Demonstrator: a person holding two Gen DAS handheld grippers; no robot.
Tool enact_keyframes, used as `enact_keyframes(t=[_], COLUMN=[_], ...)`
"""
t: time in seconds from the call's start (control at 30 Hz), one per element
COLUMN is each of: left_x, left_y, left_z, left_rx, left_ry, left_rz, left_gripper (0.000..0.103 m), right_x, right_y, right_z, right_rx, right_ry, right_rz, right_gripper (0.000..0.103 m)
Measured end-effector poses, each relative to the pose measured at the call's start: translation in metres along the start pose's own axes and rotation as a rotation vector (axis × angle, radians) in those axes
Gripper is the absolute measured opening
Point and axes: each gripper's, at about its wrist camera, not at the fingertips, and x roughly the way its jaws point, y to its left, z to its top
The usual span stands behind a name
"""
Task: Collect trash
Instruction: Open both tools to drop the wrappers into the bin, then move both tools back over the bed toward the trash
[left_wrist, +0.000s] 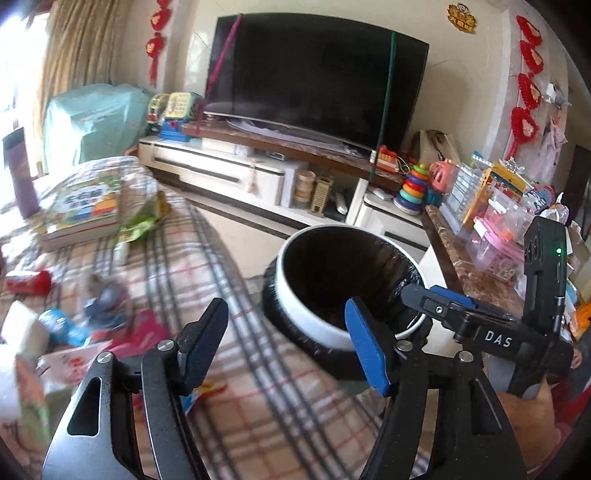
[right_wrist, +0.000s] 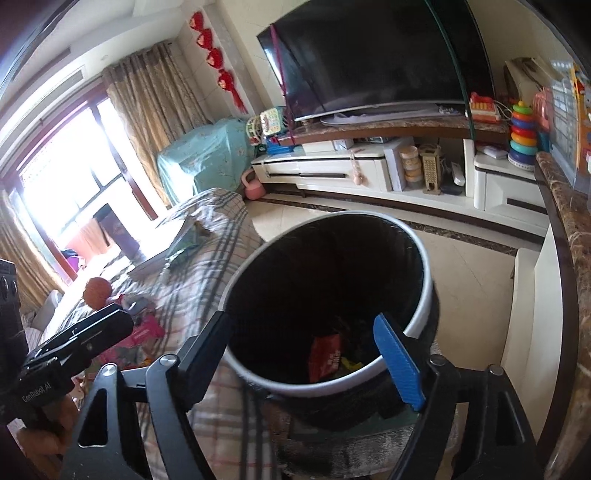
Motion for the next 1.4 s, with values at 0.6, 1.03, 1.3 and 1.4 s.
enact_keyframes(t=[0.6, 1.03, 1.3, 1.4], left_x=[-0.075, -0.114, -0.128, -0.133], left_y=[0.060, 0.098, 0.120, 0.129], left_z=[-0.057, -0.100, -0.119, -0.125], left_rx=[-0.079, -0.142, -0.191, -0.210], left_ry=[-0.047, -0.040, -0.035, -0.032], left_rz=[0.110, 0.199, 0.250, 0.266], left_gripper=[0.074, 0.074, 0.074, 0.074], right_x=[-0.016, -0.013, -0.007, -0.002], right_y=[0.071, 0.112, 0.135, 0.142], right_z=[-0.046, -0.073, -0.090, -0.097], right_rx=[-0.059, -0.127, -0.198, -0.206], right_ry=[0.010, 0.037, 0.040, 0.056], right_rz=[0.060, 0.107, 0.144, 0.160], right_gripper=[0.096, 0.096, 0.096, 0.096])
